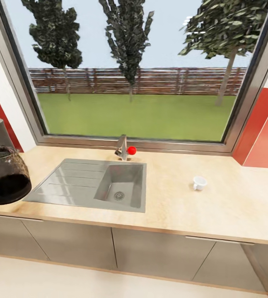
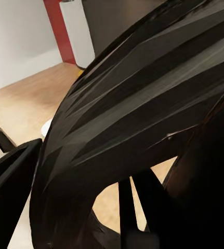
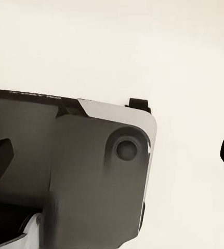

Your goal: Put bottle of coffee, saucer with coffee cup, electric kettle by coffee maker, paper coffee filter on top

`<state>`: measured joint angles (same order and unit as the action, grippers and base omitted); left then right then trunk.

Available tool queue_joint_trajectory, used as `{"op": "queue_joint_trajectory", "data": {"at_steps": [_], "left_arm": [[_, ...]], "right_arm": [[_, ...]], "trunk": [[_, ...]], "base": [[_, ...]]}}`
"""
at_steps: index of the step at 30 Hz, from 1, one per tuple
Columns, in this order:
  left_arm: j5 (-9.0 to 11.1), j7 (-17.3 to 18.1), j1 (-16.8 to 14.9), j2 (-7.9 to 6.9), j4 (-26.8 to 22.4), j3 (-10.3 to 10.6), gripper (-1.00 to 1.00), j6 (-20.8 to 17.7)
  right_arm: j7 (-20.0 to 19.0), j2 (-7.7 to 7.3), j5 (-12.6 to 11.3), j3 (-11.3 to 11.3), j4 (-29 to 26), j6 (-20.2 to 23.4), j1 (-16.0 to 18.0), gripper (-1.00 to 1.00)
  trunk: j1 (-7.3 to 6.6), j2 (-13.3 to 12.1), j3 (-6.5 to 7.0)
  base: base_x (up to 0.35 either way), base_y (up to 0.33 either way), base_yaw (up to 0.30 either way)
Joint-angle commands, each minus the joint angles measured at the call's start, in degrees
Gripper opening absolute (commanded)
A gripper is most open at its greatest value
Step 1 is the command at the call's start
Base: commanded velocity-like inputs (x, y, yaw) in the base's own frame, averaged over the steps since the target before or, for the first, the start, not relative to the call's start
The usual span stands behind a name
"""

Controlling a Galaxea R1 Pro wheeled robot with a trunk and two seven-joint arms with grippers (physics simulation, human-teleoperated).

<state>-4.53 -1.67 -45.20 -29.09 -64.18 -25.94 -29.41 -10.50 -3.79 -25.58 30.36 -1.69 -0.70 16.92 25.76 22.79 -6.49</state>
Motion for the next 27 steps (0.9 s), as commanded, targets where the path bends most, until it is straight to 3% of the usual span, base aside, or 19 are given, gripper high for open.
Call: {"op": "queue_joint_trajectory", "data": {"at_steps": [1,2,3,4,9,21,24,27], "left_arm": [[-0.6,0.0,-0.1,0.0,0.6,0.0,-1.0,1.1],[-0.6,-0.1,-0.1,0.0,1.7,0.1,-1.0,3.7],[-0.5,-0.1,0.2,0.07,2.7,0.1,-1.0,5.8],[-0.5,-0.1,0.4,0.19,2.9,0.1,-1.0,6.4],[-0.6,-0.1,0.9,1.84,3.2,0.3,-1.0,7.4],[-0.5,-0.1,1.0,3.48,3.3,0.3,-1.0,7.5],[-0.6,0.0,1.1,5.82,3.4,0.3,-1.0,7.6],[-0.6,0.0,1.1,6.79,3.3,0.4,-1.0,7.6]], "right_arm": [[-0.2,0.22,-0.6,0.5,0.0,0.0,0.0,1.0],[-0.3,1.64,-0.7,0.5,0.0,0.0,0.0,1.0],[-0.2,4.27,-0.6,0.5,-0.1,0.0,0.0,1.0],[-0.2,5.37,-0.6,0.6,-0.1,0.0,0.0,1.0],[-0.4,8.78,-0.5,0.6,-0.1,0.0,0.0,1.0],[-0.3,9.05,-0.8,0.3,-0.1,0.0,0.0,1.0],[-0.3,8.99,-0.8,0.3,-0.1,0.0,0.0,1.0],[-0.3,8.98,-0.8,0.3,-0.1,0.0,0.0,1.0]], "trunk": [[0.03,0.1,-0.12],[0.03,0.1,-0.12],[0.03,0.1,-0.12],[0.03,0.1,-0.12],[0.03,0.1,-0.12],[0.03,0.1,-0.68],[0.03,0.1,-0.88],[0.03,0.1,-1.08]], "base": [[-0.012,0.021,0.0],[-0.006,0.011,0.0],[-0.003,0.004,0.0],[-0.002,0.003,0.0],[0.0,0.001,0.0],[0.0,0.0,0.126],[0.0,0.0,0.184],[0.0,0.0,0.187]]}}
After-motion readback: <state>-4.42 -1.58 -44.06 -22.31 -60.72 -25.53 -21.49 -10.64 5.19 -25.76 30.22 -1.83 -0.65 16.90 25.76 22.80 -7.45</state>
